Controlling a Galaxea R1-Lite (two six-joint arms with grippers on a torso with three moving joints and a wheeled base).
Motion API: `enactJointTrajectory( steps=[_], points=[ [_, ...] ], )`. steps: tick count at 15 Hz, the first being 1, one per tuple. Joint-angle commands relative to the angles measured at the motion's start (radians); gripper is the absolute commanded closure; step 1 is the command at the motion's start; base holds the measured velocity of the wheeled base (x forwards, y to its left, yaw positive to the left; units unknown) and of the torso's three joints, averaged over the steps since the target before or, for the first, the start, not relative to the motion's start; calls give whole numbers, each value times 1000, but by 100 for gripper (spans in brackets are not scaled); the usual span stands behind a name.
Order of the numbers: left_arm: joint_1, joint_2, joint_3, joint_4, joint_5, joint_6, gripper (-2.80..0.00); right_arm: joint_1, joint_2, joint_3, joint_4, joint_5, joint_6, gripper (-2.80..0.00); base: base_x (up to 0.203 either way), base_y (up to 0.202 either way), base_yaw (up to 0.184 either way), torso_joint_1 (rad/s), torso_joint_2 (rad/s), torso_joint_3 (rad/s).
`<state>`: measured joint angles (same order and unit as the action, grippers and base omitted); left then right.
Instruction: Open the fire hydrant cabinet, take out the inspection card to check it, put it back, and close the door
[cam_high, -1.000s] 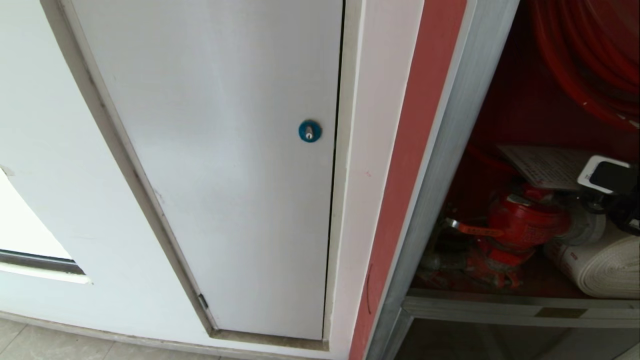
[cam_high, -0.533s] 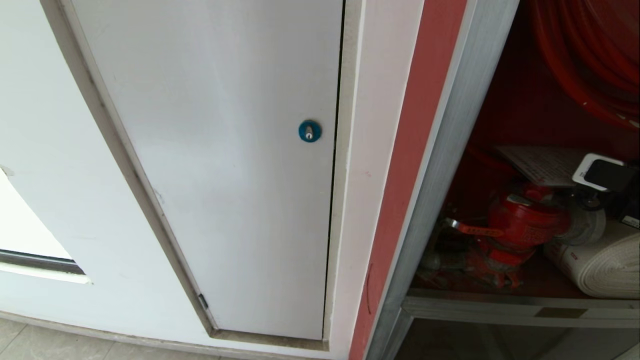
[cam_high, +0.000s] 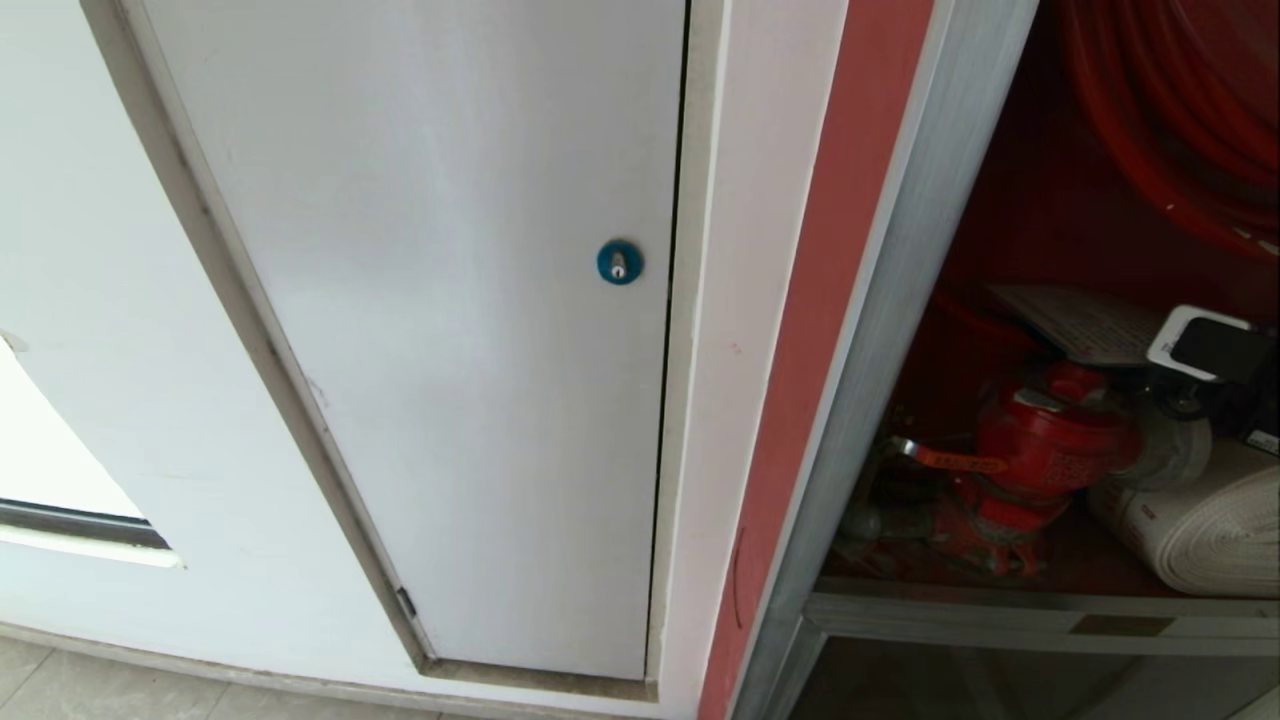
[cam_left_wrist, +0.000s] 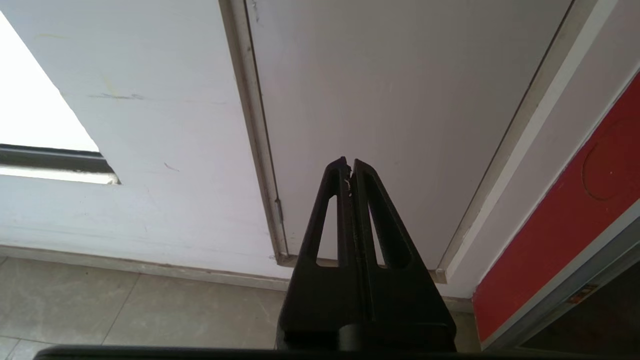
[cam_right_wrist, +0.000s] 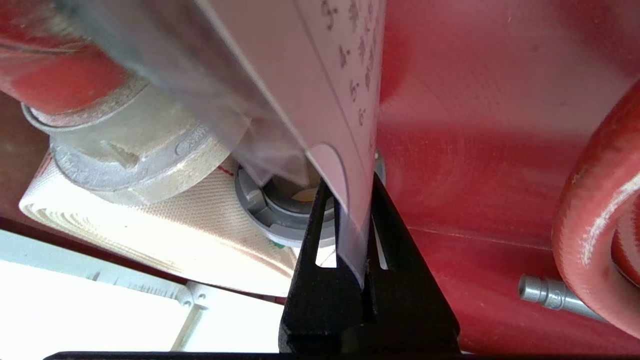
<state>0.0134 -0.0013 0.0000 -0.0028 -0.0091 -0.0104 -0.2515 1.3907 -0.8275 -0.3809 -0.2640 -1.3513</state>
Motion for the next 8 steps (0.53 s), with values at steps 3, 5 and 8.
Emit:
enactJointTrajectory(
  steps=[3, 5, 8],
  points=[
    [0, 1, 0, 0, -2, 0, 0, 0, -63, 35, 5, -1, -10, 0, 0, 0, 0, 0, 0, 0],
    [0, 1, 0, 0, -2, 0, 0, -6, -91, 51, 7, -1, -11, 0, 0, 0, 0, 0, 0, 0],
    [0, 1, 0, 0, 0, 0, 0, -25, -129, 82, 7, -1, -11, 0, 0, 0, 0, 0, 0, 0]
  ],
)
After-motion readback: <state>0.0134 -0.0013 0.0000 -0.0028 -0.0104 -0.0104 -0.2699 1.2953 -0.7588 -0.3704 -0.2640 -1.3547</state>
